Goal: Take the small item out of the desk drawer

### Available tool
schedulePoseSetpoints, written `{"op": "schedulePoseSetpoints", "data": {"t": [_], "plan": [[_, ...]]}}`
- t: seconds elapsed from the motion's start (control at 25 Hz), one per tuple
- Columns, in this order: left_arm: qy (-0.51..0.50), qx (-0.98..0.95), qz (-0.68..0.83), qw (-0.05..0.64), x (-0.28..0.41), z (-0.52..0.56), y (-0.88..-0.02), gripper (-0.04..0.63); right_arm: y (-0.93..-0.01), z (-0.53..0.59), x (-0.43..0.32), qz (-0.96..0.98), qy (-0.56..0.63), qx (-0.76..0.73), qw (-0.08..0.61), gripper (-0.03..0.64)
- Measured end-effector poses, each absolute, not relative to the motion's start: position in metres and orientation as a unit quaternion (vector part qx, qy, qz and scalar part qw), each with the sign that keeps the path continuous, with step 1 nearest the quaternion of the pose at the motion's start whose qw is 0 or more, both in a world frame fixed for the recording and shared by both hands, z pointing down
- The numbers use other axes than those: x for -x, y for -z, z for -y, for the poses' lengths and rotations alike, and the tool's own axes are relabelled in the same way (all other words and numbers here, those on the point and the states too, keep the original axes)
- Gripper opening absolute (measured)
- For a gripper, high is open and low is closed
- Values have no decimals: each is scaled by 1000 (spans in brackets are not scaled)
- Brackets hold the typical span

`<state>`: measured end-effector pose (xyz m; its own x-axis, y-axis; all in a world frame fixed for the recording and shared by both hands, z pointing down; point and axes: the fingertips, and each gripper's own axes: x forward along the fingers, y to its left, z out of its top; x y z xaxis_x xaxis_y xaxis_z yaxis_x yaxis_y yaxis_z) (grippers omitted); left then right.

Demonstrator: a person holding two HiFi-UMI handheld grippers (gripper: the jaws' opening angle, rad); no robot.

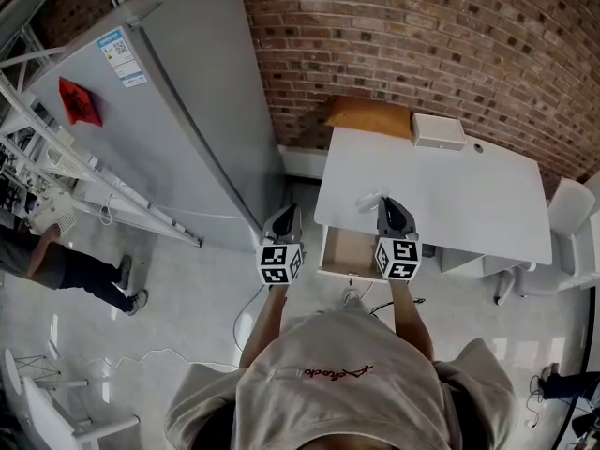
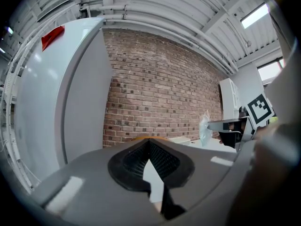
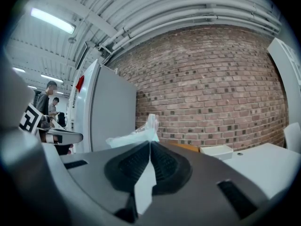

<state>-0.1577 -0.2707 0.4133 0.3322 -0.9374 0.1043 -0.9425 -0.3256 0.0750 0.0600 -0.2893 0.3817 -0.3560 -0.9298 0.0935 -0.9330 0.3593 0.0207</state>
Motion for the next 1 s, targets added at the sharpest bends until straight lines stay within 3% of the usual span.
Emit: {"op": "schedulePoseSetpoints", "data": {"t": [1.0], "plan": [[-29,-819,570,56,149,272,-412,9,-394,287,-63,822,-25,-566,57,17]]}}
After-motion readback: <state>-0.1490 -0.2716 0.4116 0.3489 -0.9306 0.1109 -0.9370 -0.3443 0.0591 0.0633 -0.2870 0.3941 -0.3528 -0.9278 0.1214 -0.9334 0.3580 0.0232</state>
